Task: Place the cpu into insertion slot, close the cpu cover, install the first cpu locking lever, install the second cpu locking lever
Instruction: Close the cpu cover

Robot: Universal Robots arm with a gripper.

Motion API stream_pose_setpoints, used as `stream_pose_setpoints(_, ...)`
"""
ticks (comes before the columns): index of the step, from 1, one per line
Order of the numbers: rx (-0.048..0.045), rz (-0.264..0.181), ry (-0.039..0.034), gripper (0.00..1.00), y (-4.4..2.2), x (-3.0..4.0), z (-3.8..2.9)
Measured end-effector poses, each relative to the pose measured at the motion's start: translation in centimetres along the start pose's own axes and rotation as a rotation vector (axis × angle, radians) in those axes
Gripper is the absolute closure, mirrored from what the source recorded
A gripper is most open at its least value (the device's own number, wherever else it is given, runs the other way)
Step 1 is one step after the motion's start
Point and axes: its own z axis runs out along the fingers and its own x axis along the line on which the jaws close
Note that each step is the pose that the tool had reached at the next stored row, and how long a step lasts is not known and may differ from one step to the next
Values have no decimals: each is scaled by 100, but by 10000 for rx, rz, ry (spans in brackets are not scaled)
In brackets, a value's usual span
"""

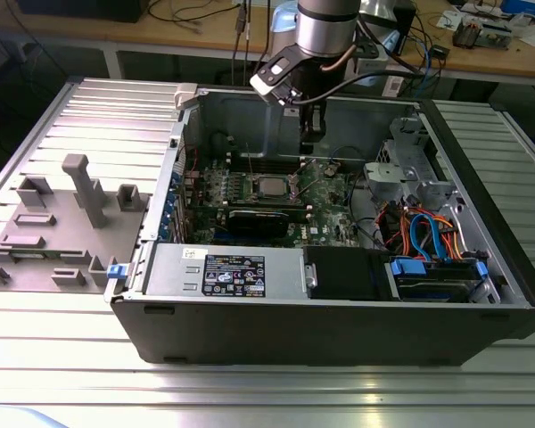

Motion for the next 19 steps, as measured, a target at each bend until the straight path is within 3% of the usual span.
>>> stream_pose_setpoints(7,4,-1,-1,89,136,1,7)
stream_pose_setpoints(19,4,0,-1,89,204,1,12)
